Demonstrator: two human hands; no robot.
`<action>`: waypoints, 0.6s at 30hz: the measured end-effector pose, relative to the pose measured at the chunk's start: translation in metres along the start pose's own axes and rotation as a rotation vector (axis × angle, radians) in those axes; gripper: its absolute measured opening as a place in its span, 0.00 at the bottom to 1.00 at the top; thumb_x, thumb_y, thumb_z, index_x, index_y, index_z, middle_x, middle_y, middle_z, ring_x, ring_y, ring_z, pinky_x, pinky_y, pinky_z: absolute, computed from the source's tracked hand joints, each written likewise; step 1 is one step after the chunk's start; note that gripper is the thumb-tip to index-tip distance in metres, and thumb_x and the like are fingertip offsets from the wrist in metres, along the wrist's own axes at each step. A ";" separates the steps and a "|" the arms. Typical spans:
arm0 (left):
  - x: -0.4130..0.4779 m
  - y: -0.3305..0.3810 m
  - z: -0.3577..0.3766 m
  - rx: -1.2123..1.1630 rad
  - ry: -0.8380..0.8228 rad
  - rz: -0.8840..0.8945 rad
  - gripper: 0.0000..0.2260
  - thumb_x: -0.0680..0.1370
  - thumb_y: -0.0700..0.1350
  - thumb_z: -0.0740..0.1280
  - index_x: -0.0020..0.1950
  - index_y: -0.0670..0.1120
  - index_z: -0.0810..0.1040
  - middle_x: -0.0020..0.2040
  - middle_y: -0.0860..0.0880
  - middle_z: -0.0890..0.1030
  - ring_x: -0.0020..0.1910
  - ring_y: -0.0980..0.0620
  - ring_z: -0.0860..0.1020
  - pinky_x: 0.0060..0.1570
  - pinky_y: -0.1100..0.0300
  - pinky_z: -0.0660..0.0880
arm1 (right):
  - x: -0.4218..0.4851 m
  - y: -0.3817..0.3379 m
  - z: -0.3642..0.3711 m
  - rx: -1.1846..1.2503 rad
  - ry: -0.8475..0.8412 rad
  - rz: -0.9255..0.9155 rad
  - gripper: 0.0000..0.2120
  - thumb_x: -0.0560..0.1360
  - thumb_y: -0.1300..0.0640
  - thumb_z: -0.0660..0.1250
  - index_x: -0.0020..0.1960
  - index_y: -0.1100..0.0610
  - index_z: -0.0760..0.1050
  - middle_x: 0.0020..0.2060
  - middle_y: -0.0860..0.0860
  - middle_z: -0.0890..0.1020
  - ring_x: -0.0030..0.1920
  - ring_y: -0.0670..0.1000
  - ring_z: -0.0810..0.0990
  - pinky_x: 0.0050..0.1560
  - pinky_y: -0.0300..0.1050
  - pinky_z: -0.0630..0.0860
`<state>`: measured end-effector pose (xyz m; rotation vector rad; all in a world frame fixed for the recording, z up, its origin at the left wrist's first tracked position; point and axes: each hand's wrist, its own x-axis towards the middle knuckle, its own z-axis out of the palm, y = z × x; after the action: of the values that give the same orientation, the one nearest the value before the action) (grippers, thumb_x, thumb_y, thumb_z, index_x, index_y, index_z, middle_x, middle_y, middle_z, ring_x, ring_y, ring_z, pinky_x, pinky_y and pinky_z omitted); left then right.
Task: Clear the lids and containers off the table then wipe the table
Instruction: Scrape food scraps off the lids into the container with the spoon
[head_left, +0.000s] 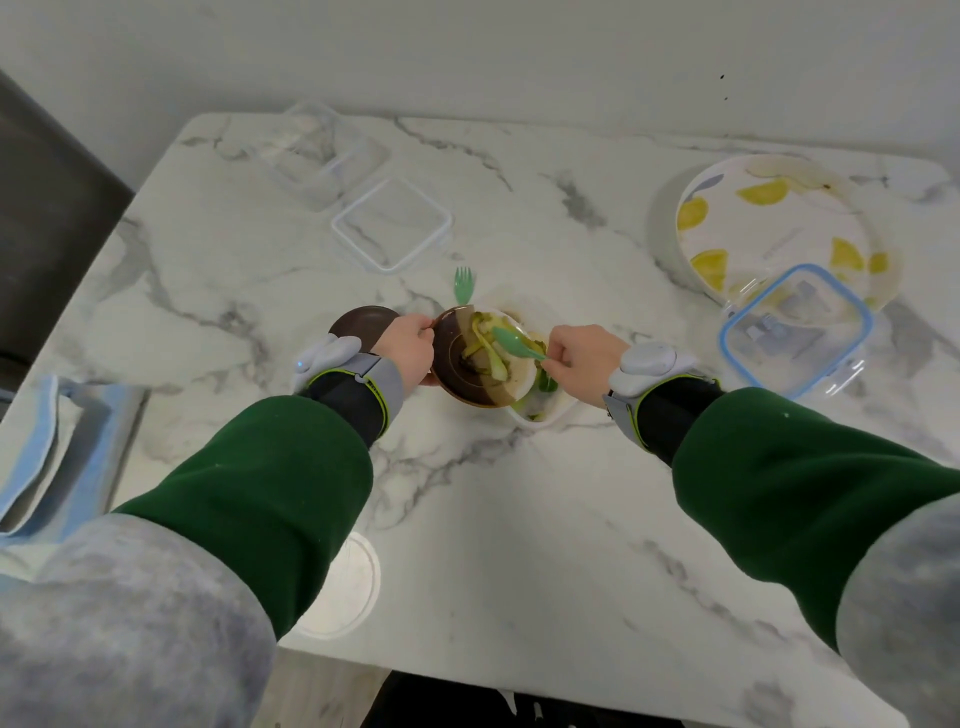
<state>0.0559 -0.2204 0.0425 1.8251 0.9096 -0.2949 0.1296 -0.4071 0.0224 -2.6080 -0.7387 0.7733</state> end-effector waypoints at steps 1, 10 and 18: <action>0.000 0.000 0.000 0.005 0.006 0.003 0.16 0.83 0.37 0.51 0.68 0.38 0.69 0.62 0.35 0.74 0.50 0.44 0.74 0.52 0.46 0.77 | 0.000 0.000 -0.001 0.003 -0.003 0.022 0.05 0.78 0.57 0.59 0.43 0.55 0.67 0.41 0.53 0.74 0.39 0.56 0.73 0.36 0.45 0.70; 0.006 0.001 0.004 -0.017 0.008 -0.006 0.16 0.84 0.38 0.50 0.68 0.38 0.69 0.61 0.37 0.74 0.51 0.44 0.74 0.52 0.46 0.77 | -0.002 -0.011 -0.001 0.109 0.034 -0.072 0.05 0.75 0.56 0.61 0.41 0.56 0.68 0.35 0.50 0.73 0.34 0.53 0.70 0.36 0.44 0.67; 0.010 0.002 0.004 0.006 0.015 0.018 0.16 0.84 0.38 0.51 0.68 0.39 0.69 0.64 0.35 0.73 0.51 0.44 0.74 0.54 0.46 0.77 | 0.001 -0.008 -0.001 -0.012 -0.114 0.049 0.11 0.75 0.57 0.60 0.35 0.56 0.63 0.36 0.55 0.72 0.28 0.54 0.67 0.28 0.41 0.61</action>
<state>0.0645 -0.2198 0.0366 1.8419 0.9029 -0.2733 0.1274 -0.4000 0.0263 -2.6191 -0.7147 0.9410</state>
